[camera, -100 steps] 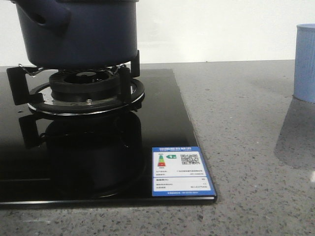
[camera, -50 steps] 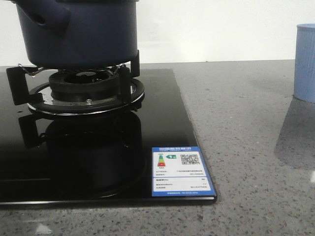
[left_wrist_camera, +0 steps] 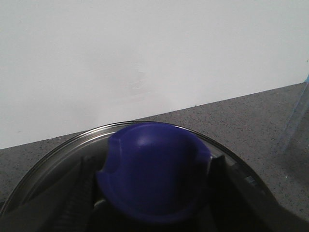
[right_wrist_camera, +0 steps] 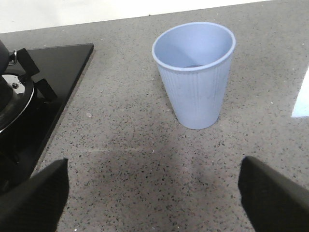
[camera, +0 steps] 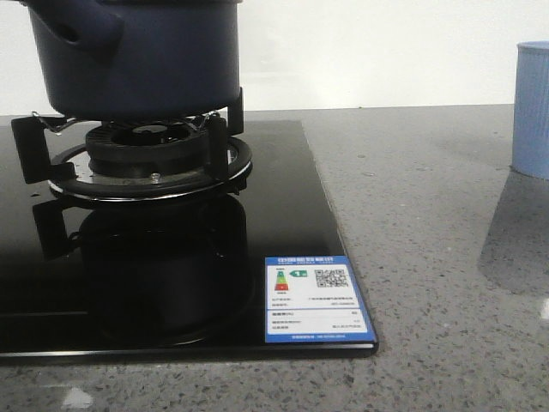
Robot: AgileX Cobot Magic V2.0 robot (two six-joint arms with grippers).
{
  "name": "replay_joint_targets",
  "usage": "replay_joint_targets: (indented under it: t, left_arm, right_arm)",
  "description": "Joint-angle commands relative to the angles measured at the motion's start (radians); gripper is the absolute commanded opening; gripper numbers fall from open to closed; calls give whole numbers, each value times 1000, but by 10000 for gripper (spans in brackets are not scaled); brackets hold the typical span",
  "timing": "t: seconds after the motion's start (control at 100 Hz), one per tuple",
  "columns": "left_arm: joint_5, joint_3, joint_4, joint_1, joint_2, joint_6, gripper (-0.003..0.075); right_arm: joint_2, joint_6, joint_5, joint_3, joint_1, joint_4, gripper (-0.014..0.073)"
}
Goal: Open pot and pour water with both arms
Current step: 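Grasp and lift the pot lid by its blue knob with left gripper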
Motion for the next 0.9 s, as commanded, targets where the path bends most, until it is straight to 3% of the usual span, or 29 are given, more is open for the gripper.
replay_joint_targets:
  t: [0.0, 0.49, 0.89]
  left_arm:
    - [-76, -38, 0, -8, -24, 2, 376]
    - [-144, -40, 0, 1, -135, 2, 377]
    - [-122, -40, 0, 131, -260, 2, 377]
  right_arm:
    - [14, -10, -67, -35, 2, 12, 622]
    - [14, -13, -71, -33, 2, -17, 622]
    - [43, -21, -231, 72, 2, -19, 622]
